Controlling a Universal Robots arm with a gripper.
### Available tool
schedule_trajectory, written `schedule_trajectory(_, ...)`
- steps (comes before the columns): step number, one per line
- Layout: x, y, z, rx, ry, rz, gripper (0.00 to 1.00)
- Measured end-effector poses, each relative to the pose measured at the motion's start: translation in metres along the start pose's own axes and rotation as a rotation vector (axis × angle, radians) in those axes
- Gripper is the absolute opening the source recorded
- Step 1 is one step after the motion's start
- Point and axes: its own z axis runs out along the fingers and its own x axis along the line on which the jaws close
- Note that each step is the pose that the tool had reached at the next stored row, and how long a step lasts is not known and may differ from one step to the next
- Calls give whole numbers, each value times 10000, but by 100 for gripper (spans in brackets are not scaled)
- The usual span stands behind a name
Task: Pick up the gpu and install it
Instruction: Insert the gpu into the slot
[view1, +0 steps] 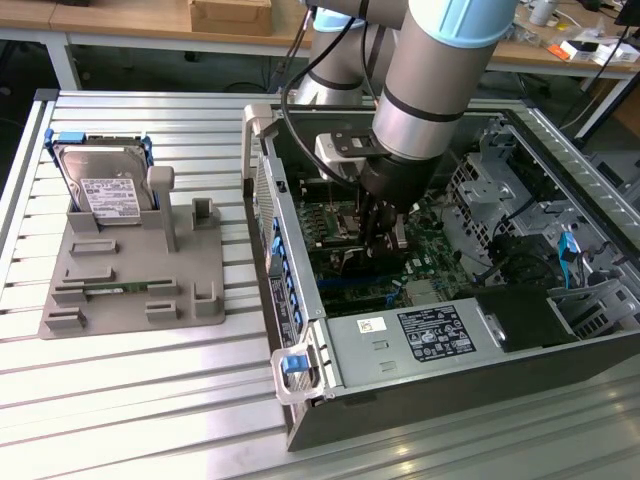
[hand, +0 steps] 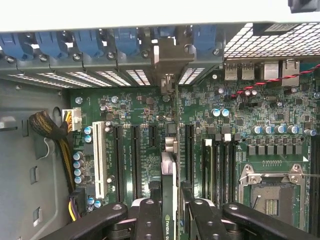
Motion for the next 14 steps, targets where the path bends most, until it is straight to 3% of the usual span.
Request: schedule_trajectory(14, 0, 0, 1, 1, -2, 0, 26)
